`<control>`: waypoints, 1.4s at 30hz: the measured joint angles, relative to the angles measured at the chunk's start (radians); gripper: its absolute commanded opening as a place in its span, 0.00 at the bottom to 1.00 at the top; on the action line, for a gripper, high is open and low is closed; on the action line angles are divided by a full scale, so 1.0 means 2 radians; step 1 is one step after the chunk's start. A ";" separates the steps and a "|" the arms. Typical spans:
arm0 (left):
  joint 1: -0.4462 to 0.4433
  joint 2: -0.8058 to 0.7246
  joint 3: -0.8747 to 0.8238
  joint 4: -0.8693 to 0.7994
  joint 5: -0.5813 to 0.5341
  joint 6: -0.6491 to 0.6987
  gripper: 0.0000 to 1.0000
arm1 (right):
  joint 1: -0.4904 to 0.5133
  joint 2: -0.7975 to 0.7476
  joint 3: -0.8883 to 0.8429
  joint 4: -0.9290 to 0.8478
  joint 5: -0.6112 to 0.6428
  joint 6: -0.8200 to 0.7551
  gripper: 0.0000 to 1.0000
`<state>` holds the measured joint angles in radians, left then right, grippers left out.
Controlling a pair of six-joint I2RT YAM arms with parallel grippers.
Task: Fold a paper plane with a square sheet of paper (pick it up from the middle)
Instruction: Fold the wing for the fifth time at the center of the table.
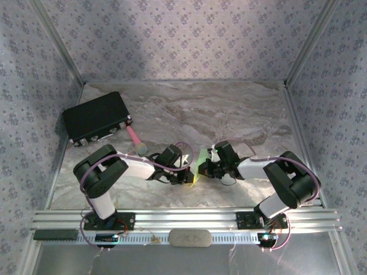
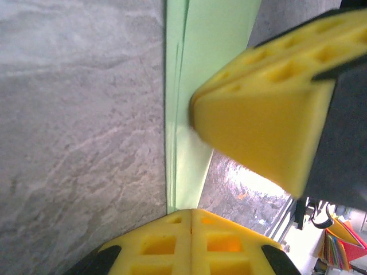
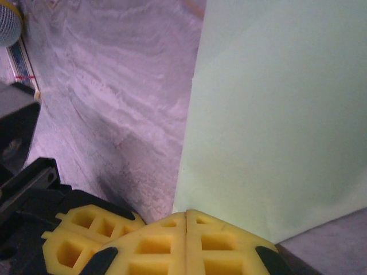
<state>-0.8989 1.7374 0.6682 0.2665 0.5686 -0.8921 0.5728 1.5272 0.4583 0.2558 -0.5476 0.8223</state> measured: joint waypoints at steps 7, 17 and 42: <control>0.000 0.000 0.000 0.000 0.000 0.000 0.00 | -0.040 0.000 0.003 -0.003 -0.002 -0.005 0.05; -0.001 -0.043 0.006 -0.045 -0.034 0.006 0.00 | -0.043 0.000 0.004 -0.006 -0.004 -0.005 0.05; -0.004 0.051 0.099 -0.068 -0.024 0.020 0.00 | -0.038 0.000 0.002 -0.002 -0.008 -0.001 0.07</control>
<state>-0.9077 1.8400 0.8654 0.1295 0.5209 -0.8520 0.4961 1.5280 0.4625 0.2520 -0.5636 0.8196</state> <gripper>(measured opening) 0.044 0.066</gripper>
